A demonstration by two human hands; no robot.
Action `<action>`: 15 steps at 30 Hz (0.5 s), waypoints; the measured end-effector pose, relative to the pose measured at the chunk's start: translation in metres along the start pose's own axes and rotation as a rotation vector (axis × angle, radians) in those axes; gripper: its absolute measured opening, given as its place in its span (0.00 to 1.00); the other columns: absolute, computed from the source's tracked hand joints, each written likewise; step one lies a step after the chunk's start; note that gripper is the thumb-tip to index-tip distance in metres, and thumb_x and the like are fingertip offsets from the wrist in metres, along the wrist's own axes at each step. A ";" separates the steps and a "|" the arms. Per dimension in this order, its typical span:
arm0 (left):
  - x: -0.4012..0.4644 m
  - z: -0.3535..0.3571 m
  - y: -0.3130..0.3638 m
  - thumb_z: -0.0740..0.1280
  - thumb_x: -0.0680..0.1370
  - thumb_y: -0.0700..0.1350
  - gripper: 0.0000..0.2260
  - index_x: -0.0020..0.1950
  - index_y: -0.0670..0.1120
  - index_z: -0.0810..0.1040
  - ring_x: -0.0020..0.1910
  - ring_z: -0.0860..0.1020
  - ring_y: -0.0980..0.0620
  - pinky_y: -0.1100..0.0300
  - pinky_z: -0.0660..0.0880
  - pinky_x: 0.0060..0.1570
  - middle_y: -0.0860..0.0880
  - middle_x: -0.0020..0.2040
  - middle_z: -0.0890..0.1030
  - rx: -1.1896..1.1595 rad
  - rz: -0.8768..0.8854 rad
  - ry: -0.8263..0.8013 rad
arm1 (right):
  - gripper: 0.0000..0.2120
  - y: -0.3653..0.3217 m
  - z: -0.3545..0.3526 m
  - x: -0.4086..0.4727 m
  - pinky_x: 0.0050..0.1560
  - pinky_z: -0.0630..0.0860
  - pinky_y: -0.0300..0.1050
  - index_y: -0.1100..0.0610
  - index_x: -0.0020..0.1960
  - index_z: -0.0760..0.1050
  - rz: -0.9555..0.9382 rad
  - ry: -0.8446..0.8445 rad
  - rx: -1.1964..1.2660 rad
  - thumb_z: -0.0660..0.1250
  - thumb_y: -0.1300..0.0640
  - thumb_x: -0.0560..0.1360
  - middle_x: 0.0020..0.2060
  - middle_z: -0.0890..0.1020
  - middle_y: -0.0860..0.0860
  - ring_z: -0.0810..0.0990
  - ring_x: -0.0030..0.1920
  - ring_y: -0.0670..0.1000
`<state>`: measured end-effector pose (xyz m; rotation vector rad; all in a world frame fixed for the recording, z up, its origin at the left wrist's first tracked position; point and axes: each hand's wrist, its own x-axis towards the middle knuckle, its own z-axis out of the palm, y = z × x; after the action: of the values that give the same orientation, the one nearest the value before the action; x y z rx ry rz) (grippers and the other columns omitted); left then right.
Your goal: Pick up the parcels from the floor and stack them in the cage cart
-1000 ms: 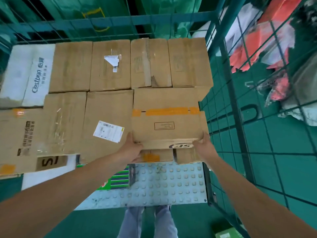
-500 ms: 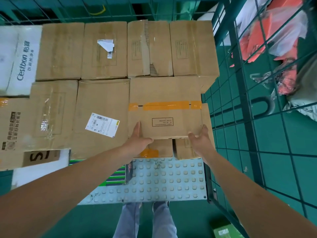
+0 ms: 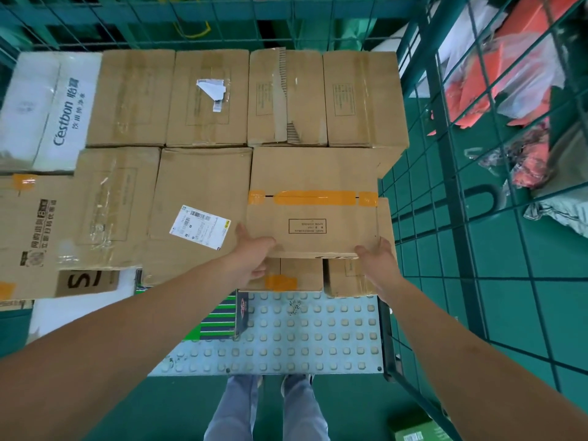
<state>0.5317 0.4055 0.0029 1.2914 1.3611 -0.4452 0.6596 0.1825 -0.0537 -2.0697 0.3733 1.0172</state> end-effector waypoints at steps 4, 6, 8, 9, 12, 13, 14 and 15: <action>0.007 -0.005 -0.012 0.71 0.80 0.46 0.33 0.79 0.55 0.56 0.58 0.77 0.43 0.47 0.80 0.58 0.45 0.66 0.73 -0.009 -0.037 0.002 | 0.36 0.014 0.002 -0.018 0.73 0.70 0.59 0.50 0.82 0.53 0.017 -0.015 0.068 0.68 0.48 0.80 0.71 0.73 0.51 0.74 0.68 0.59; 0.008 -0.004 -0.014 0.73 0.79 0.46 0.33 0.77 0.55 0.58 0.59 0.77 0.43 0.47 0.80 0.57 0.46 0.66 0.73 -0.022 -0.033 -0.034 | 0.34 0.026 0.001 -0.030 0.70 0.72 0.64 0.47 0.78 0.56 0.081 -0.043 0.117 0.69 0.44 0.78 0.68 0.74 0.53 0.76 0.66 0.60; 0.007 -0.003 -0.014 0.72 0.79 0.47 0.31 0.76 0.55 0.59 0.59 0.78 0.43 0.48 0.80 0.56 0.46 0.65 0.74 -0.063 -0.024 -0.052 | 0.33 0.042 -0.001 -0.042 0.68 0.74 0.65 0.46 0.75 0.58 0.125 -0.058 0.122 0.71 0.41 0.77 0.67 0.75 0.54 0.77 0.64 0.60; 0.007 -0.002 -0.013 0.72 0.79 0.47 0.30 0.75 0.55 0.59 0.60 0.78 0.43 0.48 0.80 0.57 0.46 0.65 0.74 -0.072 -0.001 -0.048 | 0.33 0.049 -0.002 -0.051 0.67 0.75 0.64 0.47 0.74 0.58 0.140 -0.057 0.128 0.71 0.41 0.76 0.66 0.75 0.54 0.77 0.63 0.60; 0.004 0.004 -0.004 0.72 0.79 0.46 0.29 0.72 0.57 0.57 0.63 0.76 0.44 0.47 0.79 0.60 0.48 0.66 0.73 -0.030 0.115 -0.053 | 0.32 0.064 0.003 -0.086 0.65 0.78 0.60 0.52 0.73 0.58 0.196 -0.057 0.270 0.72 0.46 0.78 0.58 0.76 0.56 0.80 0.61 0.60; 0.001 0.005 0.003 0.72 0.79 0.47 0.28 0.70 0.59 0.58 0.63 0.76 0.44 0.48 0.79 0.59 0.49 0.65 0.73 0.018 0.170 -0.058 | 0.31 0.068 0.010 -0.101 0.65 0.79 0.60 0.53 0.73 0.58 0.229 -0.097 0.315 0.71 0.47 0.79 0.58 0.75 0.59 0.80 0.62 0.62; -0.002 0.006 0.012 0.72 0.79 0.49 0.27 0.70 0.59 0.58 0.61 0.76 0.45 0.49 0.80 0.56 0.51 0.63 0.73 0.081 0.240 -0.053 | 0.30 0.072 0.018 -0.118 0.64 0.79 0.58 0.55 0.73 0.59 0.257 -0.167 0.331 0.71 0.46 0.80 0.59 0.75 0.60 0.80 0.63 0.62; -0.003 0.006 0.025 0.72 0.79 0.50 0.27 0.71 0.59 0.59 0.59 0.76 0.46 0.50 0.79 0.54 0.52 0.62 0.74 0.152 0.317 -0.031 | 0.30 0.073 0.028 -0.134 0.63 0.80 0.55 0.56 0.72 0.61 0.270 -0.255 0.300 0.70 0.44 0.80 0.60 0.76 0.58 0.81 0.62 0.59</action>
<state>0.5548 0.4075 0.0137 1.5880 1.0871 -0.3519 0.5190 0.1466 0.0009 -1.6287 0.6420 1.2825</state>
